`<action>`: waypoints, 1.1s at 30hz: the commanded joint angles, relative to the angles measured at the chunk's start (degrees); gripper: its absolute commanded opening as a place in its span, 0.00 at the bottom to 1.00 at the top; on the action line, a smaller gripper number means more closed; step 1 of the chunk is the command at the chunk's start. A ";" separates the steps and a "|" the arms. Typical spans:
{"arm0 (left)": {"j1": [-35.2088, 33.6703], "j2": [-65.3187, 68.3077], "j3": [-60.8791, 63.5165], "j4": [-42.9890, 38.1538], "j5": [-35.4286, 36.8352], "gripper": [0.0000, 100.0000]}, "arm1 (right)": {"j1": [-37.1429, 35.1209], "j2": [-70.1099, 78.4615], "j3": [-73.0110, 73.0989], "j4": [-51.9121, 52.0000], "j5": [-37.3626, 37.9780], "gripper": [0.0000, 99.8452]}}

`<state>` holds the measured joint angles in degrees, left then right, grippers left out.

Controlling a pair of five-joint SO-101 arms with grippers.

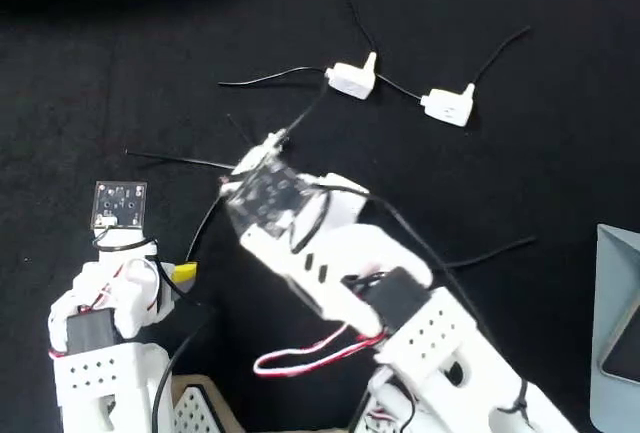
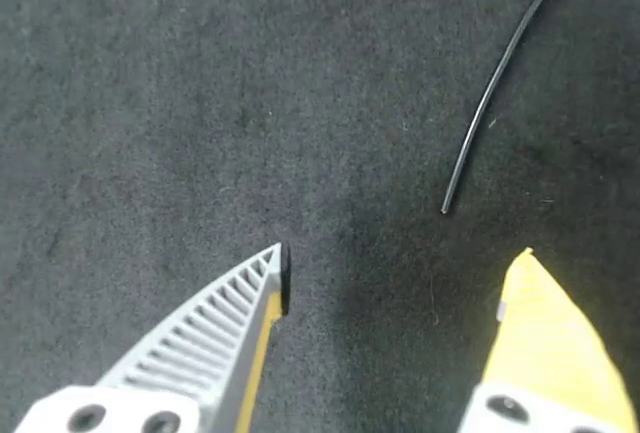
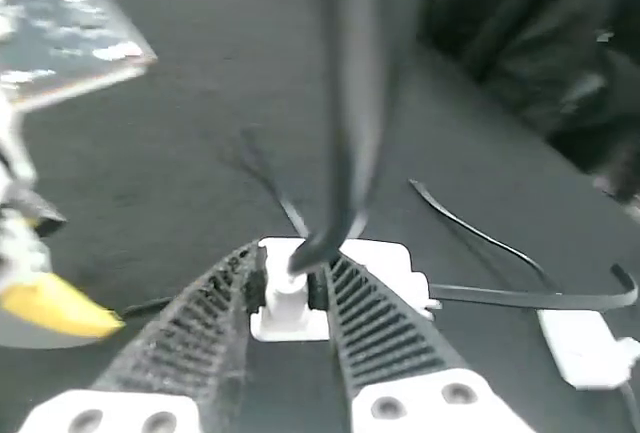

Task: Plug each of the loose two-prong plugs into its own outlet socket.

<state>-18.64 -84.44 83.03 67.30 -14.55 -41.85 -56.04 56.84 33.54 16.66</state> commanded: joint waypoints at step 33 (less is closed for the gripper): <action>0.13 -0.26 0.04 -1.23 0.53 0.34 | 39.91 55.78 -22.20 -35.69 -7.12 0.05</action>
<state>-18.64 -84.44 83.21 67.30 -14.55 -3.08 -3.91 42.51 -0.84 11.30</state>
